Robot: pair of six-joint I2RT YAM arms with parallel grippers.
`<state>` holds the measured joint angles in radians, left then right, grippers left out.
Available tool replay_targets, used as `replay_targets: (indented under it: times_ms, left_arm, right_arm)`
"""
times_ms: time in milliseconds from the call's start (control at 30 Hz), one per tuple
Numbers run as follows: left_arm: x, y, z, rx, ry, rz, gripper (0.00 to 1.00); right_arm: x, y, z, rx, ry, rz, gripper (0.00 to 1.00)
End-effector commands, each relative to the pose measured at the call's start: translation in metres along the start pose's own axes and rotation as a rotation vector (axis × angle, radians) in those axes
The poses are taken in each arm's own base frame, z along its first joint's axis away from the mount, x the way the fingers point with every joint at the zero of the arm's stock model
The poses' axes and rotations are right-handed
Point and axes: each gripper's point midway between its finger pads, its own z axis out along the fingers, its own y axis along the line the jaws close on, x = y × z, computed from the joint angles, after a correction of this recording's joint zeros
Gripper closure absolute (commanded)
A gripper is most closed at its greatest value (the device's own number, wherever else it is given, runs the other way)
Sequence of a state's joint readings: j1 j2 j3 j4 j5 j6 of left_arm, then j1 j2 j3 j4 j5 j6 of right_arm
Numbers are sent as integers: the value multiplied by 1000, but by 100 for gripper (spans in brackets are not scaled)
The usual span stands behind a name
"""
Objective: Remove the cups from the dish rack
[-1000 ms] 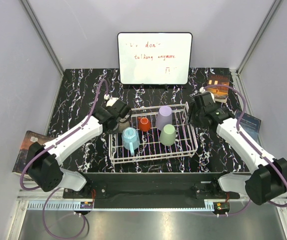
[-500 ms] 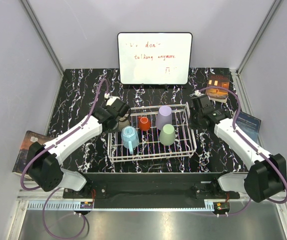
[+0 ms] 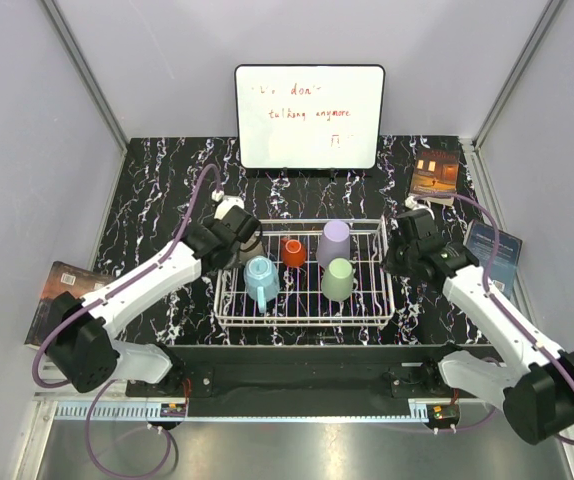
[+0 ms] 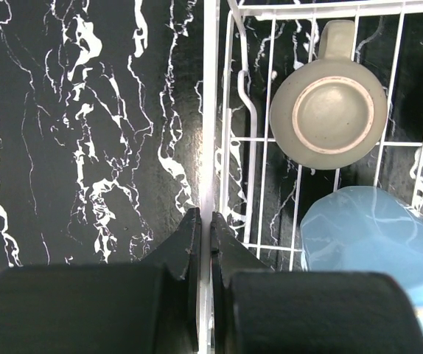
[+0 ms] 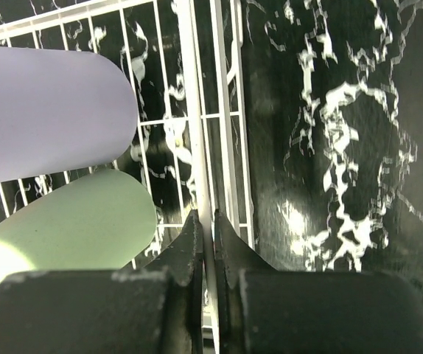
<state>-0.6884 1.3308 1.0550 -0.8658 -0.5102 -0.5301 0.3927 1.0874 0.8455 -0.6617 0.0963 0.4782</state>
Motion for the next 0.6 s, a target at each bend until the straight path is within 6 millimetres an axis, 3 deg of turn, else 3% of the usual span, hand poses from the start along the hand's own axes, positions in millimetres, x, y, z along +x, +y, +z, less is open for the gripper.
replay_targets:
  times_ms: [0, 267, 567]
  left_arm:
    - [24, -39, -9, 158, 60, -32, 100]
    - [35, -53, -20, 212, 71, -59, 100]
    - [47, -53, -27, 224, 73, -86, 100]
  right_arm:
    - [34, -9, -8, 37, 86, 168, 100]
    - [31, -12, -21, 53, 65, 205, 100]
    - [40, -17, -25, 66, 76, 258, 100]
